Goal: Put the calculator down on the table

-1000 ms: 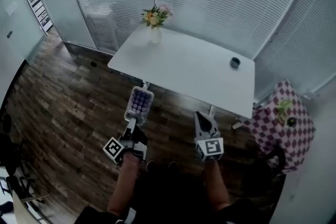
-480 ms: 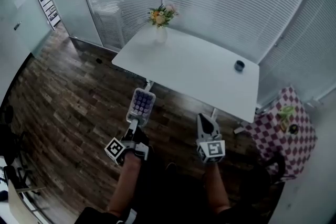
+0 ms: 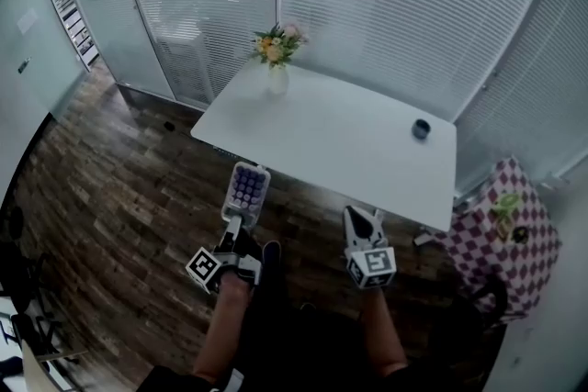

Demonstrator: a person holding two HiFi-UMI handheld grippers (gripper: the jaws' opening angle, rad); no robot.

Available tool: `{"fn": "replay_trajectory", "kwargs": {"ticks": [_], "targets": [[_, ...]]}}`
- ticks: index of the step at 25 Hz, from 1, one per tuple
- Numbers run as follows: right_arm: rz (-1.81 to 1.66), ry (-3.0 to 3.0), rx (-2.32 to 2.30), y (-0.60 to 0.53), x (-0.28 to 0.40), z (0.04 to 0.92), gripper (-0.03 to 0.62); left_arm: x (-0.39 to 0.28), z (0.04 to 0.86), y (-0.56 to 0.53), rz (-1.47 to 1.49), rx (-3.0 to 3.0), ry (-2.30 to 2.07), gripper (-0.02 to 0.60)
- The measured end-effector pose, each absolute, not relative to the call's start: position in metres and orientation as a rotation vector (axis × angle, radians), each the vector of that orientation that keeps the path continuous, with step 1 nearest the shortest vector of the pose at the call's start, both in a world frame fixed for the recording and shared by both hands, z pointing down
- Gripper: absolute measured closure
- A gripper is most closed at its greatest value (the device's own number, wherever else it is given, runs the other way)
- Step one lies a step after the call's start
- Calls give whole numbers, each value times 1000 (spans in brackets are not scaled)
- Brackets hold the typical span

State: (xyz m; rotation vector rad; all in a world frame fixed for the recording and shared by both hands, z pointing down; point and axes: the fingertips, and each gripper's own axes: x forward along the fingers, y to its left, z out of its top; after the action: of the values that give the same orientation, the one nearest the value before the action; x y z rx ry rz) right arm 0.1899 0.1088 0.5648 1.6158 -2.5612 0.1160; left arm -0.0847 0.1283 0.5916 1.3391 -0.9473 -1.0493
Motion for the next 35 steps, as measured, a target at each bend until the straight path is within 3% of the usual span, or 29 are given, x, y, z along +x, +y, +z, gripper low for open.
{"fn": "replay_trajectory", "kwargs": {"ticks": [23, 35], "targets": [[135, -2537, 1618, -34, 177, 551, 589, -89, 598, -23, -1012, 1332, -928, 495], [71, -2530, 1608, -105, 134, 545, 588, -116, 601, -113, -948, 1349, -908, 495]]}}
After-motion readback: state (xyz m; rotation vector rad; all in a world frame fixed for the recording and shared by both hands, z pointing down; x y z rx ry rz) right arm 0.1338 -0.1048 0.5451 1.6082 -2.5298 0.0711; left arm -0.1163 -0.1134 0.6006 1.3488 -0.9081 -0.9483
